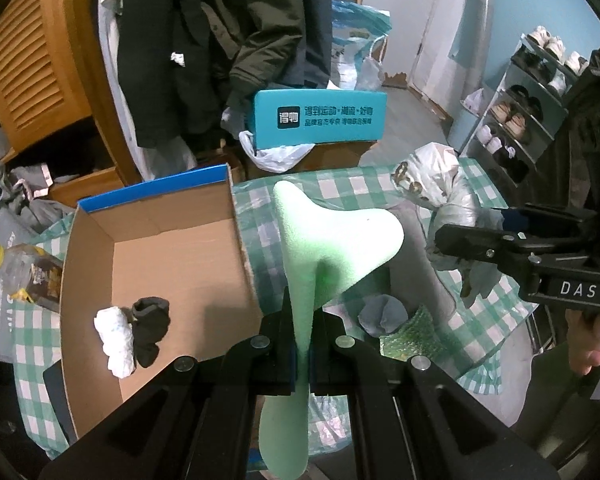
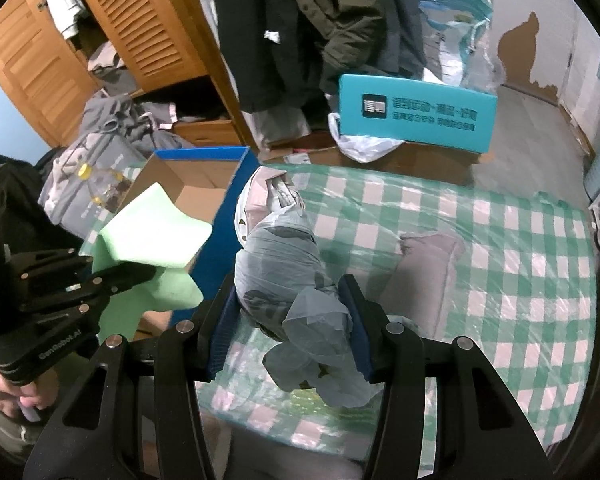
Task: Organize soft objects
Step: 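Carry the mint-green cloth and white bag over the open shoebox with both tools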
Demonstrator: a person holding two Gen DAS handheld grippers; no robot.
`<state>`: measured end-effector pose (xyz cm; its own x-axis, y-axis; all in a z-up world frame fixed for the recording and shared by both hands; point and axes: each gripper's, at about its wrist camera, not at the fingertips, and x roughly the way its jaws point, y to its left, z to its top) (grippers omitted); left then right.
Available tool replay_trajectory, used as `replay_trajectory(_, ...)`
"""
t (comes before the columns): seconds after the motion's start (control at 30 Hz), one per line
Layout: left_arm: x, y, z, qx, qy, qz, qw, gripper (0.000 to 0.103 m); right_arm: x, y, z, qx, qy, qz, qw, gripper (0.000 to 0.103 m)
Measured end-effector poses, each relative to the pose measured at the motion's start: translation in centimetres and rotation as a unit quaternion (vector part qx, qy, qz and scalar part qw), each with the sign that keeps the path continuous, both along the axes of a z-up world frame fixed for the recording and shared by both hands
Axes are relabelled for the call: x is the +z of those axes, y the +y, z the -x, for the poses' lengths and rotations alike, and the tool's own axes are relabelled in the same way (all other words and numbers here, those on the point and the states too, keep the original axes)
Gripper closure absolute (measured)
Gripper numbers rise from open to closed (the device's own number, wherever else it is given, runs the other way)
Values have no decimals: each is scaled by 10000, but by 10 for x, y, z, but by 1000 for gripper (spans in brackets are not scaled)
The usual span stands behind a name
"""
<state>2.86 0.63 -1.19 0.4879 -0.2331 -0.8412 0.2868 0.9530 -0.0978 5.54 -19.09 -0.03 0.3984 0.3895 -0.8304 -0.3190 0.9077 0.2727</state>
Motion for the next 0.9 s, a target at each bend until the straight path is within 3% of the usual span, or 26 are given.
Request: replay_trajectory(0.9,-3,80,5,751,-81,46,9971,99,0,105,-13,752,77,7,9971,53)
